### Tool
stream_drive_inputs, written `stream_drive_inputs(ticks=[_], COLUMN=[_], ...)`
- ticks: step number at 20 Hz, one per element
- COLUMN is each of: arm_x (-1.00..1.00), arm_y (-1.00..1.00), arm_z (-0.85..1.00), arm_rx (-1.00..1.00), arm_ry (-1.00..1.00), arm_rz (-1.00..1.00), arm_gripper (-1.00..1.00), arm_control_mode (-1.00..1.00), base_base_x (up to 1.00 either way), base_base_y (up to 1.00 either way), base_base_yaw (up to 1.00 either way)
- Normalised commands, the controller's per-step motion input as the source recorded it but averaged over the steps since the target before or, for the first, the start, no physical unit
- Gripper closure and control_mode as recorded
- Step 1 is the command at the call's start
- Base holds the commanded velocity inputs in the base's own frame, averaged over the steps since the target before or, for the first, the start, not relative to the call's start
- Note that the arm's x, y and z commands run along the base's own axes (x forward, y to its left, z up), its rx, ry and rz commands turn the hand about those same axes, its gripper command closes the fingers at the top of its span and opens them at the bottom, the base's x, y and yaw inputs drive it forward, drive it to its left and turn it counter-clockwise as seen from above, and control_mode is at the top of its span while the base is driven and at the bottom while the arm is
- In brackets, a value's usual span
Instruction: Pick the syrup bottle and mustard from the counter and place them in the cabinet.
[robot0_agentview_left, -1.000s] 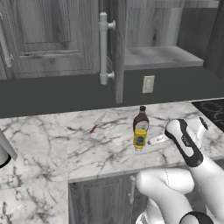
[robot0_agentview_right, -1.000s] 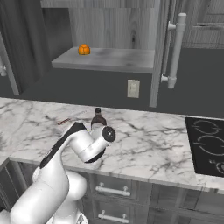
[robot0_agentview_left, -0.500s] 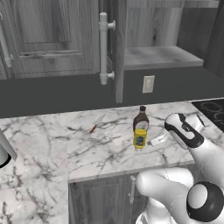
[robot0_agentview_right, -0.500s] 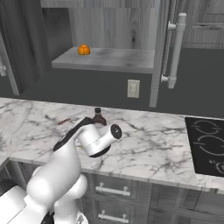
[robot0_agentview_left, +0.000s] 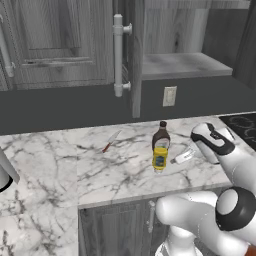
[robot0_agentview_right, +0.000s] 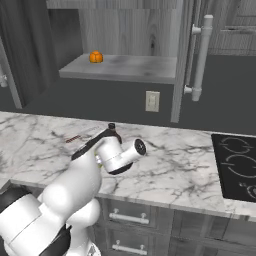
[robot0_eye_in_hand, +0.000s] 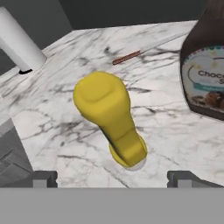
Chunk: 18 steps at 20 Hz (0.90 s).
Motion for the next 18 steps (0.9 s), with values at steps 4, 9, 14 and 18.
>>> stream_drive_inputs(ticks=[4, 9, 14, 18], arm_x=[0.00, 0.00, 0.00, 0.00], arm_y=[-0.04, -0.04, 0.00, 0.00], arm_z=[-0.01, 0.00, 0.00, -0.02], arm_rx=[0.10, 0.10, 0.05, 0.03], arm_ry=[-0.03, -0.08, -0.05, -0.04], arm_rz=[0.00, 0.00, 0.00, 0.01], arm_gripper=[-1.00, -1.00, -1.00, -1.00], arm_control_mode=[-1.00, -1.00, -1.00, -1.00], base_base_x=[0.00, 0.00, 0.00, 0.00], base_base_y=[0.00, 0.00, 0.00, 0.00], base_base_yaw=[0.00, 0.00, 0.00, 0.00])
